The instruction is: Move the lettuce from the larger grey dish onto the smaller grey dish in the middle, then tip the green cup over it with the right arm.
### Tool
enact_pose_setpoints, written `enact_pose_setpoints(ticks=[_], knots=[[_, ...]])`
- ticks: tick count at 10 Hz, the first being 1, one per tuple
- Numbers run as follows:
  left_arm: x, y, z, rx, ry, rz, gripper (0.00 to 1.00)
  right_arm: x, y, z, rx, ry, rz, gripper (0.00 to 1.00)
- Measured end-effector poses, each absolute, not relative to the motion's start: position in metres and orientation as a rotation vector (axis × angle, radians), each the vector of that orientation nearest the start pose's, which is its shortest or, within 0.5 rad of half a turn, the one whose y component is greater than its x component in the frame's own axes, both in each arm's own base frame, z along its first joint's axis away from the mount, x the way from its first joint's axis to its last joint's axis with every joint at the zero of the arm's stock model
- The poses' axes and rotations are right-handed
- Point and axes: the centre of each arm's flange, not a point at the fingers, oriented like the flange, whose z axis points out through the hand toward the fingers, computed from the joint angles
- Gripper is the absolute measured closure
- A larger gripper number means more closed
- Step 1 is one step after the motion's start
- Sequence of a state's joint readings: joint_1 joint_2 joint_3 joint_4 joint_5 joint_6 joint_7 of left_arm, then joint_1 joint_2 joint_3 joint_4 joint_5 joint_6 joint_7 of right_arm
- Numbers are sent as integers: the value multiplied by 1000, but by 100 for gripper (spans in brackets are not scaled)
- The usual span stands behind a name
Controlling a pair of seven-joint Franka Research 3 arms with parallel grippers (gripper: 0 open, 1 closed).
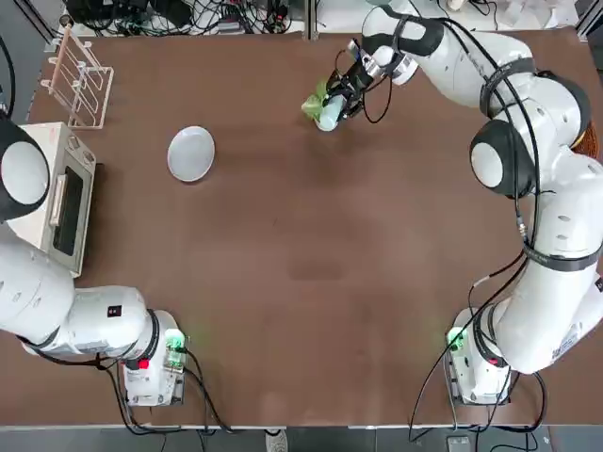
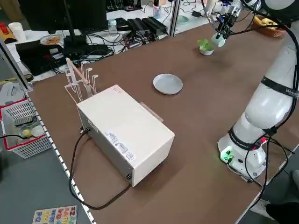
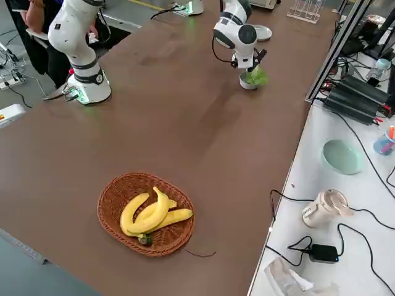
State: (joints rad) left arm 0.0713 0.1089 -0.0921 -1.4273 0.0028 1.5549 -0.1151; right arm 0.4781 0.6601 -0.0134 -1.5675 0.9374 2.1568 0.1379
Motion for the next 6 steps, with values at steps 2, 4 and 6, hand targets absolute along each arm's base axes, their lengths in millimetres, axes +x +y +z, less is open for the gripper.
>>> enact_pose_setpoints(ticks=[2, 4, 6], knots=[[587, -9, 629, -3146, -149, -30, 0, 615, 346, 265, -2394, 350, 390, 32], [587, -9, 629, -3146, -149, -30, 0, 619, 345, 268, -2365, 430, 413, 32], [587, -9, 630, -3146, -150, -32, 0, 623, 341, 269, -2335, 492, 432, 32]])
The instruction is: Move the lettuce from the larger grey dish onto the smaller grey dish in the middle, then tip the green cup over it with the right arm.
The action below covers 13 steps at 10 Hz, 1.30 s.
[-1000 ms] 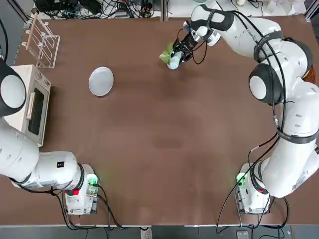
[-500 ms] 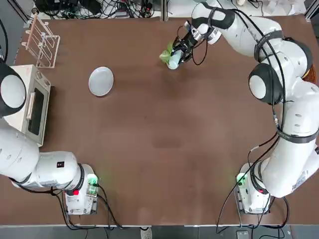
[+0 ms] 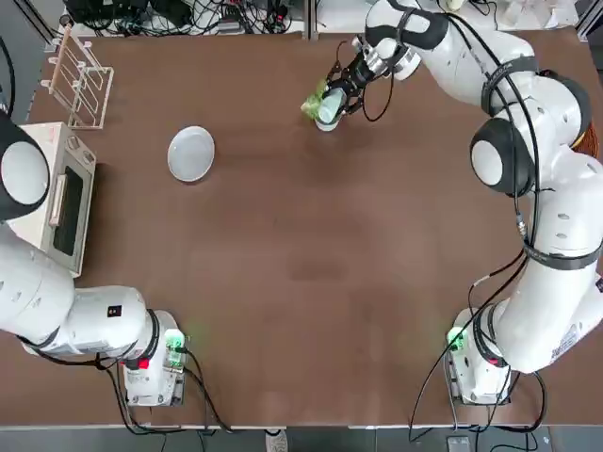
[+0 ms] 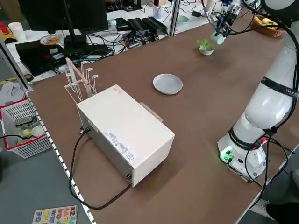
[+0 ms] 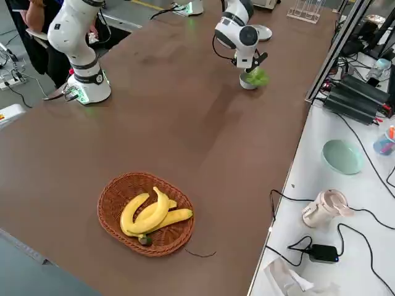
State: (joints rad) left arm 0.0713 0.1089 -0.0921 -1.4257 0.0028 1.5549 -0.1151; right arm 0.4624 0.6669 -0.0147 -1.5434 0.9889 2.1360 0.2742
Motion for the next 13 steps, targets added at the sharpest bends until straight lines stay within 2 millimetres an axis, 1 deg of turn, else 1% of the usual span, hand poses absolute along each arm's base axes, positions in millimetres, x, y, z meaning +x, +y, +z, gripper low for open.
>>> enact_pose_setpoints(ticks=[2, 3, 4, 5, 6, 7, 9, 10, 12, 13], knots=[[587, -9, 630, -3146, -149, -33, 0, 624, 338, 269, -2323, 515, 449, 32], [587, -9, 630, -3146, -149, -33, 0, 624, 336, 270, -2331, 439, 439, 32], [587, -9, 630, -3147, -149, -33, 0, 623, 334, 268, -2356, 271, 395, 32], [587, -9, 630, -3147, -149, -33, 0, 624, 328, 267, -2391, 55, 315, 32], [587, -9, 630, -3147, -149, -33, 0, 628, 320, 266, -2408, -177, 216, 32], [587, -9, 630, -3147, -149, -33, 0, 634, 308, 265, -2412, -365, 127, 32], [587, -9, 630, -3147, -149, -33, 0, 647, 287, 268, -2396, -678, -52, 32], [587, -9, 630, -3146, -150, -34, 0, 653, 276, 273, -2375, -820, -137, 32], [587, -9, 630, -3146, -150, -34, 0, 663, 246, 279, -2326, -1055, -249, 32], [587, -8, 630, -3146, -150, -34, 0, 664, 230, 279, -2301, -1154, -288, 32]])
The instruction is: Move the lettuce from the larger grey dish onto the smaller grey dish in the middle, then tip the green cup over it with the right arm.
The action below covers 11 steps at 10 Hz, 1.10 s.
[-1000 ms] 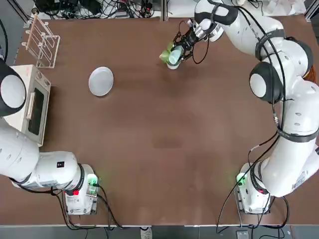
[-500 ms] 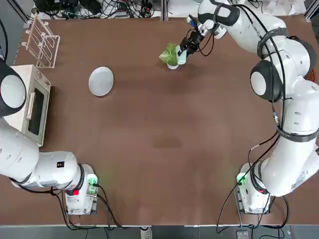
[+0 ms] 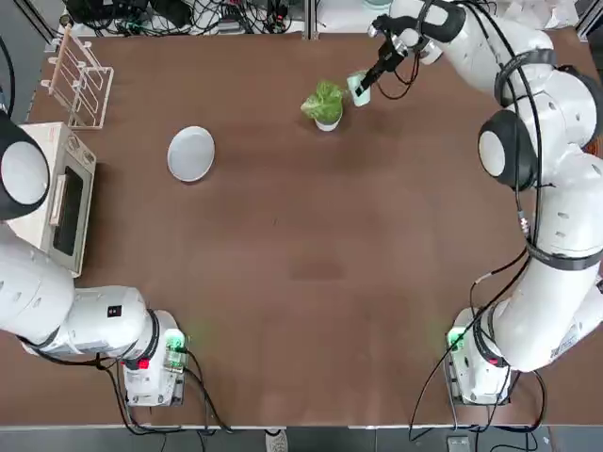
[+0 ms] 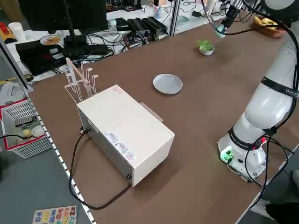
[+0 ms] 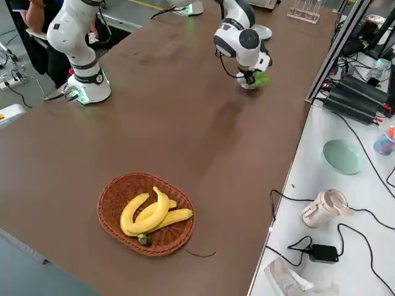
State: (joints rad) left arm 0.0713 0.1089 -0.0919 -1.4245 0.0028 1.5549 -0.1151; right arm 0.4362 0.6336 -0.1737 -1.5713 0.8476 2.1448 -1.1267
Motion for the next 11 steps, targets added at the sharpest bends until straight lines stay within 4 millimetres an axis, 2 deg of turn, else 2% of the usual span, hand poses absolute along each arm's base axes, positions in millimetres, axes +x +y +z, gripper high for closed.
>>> enact_pose_setpoints(ticks=[4, 8, 11], knots=[[587, -8, 630, -3146, -151, -34, 0, 650, 174, 258, -2134, -1378, -421, 32], [587, -8, 630, -3146, -152, -34, 0, 628, 78, 241, -1915, -1628, -578, 32], [587, -8, 630, -3146, -152, -34, 0, 612, 31, 230, -1744, -1708, -676, 32]])
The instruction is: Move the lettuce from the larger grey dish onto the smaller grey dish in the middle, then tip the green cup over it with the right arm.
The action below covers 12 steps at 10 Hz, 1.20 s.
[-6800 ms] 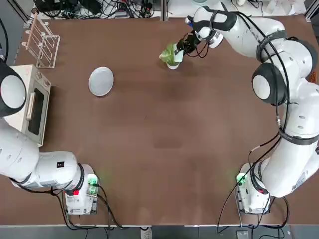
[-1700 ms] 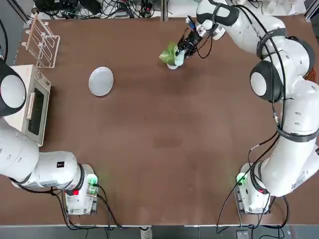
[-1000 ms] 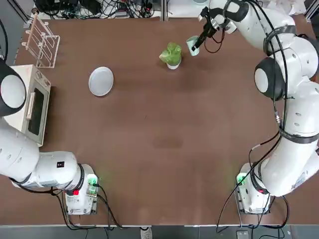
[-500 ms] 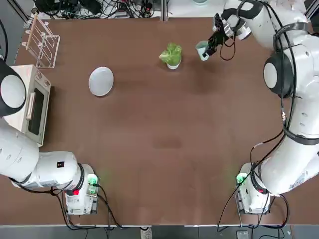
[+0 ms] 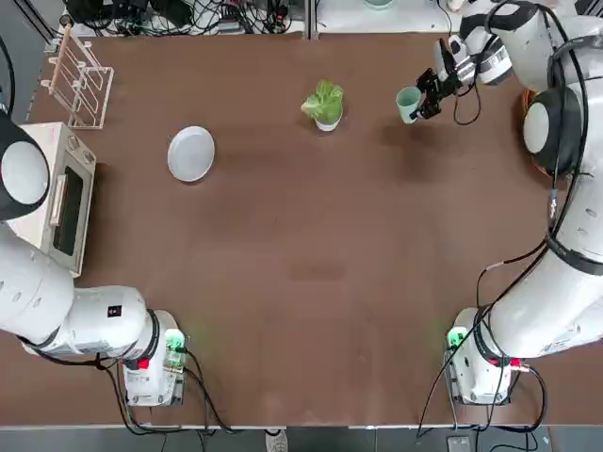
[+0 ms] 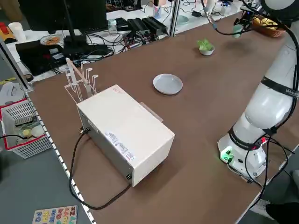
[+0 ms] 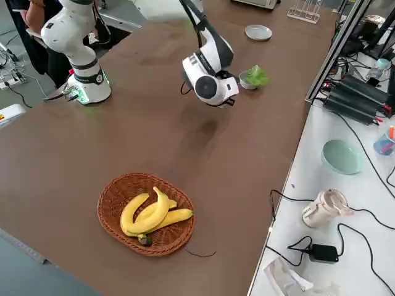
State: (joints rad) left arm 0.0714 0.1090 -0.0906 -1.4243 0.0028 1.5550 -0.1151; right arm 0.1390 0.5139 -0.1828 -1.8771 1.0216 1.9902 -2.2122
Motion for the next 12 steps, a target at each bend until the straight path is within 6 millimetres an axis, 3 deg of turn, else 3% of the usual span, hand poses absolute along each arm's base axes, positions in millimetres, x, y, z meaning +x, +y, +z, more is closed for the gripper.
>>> enact_pose_setpoints(ticks=[3, 6, 10, 12], knots=[[587, -8, 630, -3146, -152, -34, 0, 594, -8, 213, -1694, -1660, -755, 32], [587, -7, 630, -3146, -154, -34, 0, 565, -62, 191, -1711, -1590, -815, 32], [587, -7, 630, -3146, -155, -35, 0, 532, -144, 181, -1699, -1582, -945, 32], [587, -7, 630, -3146, -155, -35, 0, 519, -171, 178, -1688, -1628, -985, 32]])
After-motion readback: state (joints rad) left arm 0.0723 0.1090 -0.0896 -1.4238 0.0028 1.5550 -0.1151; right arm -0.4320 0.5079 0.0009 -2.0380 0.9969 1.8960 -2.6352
